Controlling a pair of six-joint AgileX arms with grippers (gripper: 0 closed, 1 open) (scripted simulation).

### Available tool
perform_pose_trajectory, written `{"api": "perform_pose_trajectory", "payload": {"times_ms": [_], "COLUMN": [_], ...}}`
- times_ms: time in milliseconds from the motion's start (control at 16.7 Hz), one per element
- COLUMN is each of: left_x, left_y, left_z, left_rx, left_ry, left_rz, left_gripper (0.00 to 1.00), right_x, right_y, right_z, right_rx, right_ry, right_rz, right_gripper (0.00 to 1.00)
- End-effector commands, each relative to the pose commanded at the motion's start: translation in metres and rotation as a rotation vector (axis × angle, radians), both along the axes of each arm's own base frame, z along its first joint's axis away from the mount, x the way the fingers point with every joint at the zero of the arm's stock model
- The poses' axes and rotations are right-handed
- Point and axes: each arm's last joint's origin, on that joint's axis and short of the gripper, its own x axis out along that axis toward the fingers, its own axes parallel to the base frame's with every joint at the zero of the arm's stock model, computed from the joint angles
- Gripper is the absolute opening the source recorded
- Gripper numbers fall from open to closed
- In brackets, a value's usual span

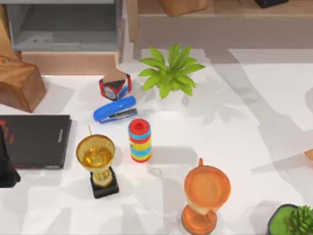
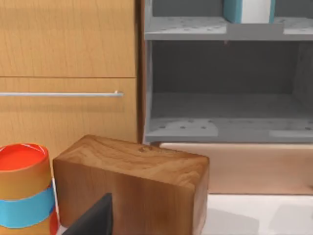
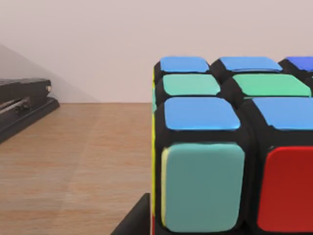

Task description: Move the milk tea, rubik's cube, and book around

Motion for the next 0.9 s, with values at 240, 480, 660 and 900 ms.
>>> {"api": "perform_pose_trajectory", "payload": {"times_ms": [240, 480, 660, 900], "left_x": [0.0000, 0.0000, 0.0000, 0.0000], "left_y": [0.0000, 0.0000, 0.0000, 0.0000], "left_z": [0.0000, 0.0000, 0.0000, 0.0000], "left_rx": [0.000, 0.000, 0.000, 0.000], "left_ry": [0.000, 0.000, 0.000, 0.000], "left_rz": [0.000, 0.000, 0.000, 0.000], "left_gripper": [1.00, 1.00, 1.00, 1.00], "right_x": [0.0000, 0.0000, 0.0000, 0.0000], "right_y": [0.0000, 0.0000, 0.0000, 0.0000], "right_z": [0.0000, 0.0000, 0.0000, 0.0000], "right_rx": [0.000, 0.000, 0.000, 0.000], "right_ry": [0.000, 0.000, 0.000, 0.000], "right_rz": [0.000, 0.000, 0.000, 0.000], "right_gripper": [0.15, 0.45, 0.68, 0.98]}}
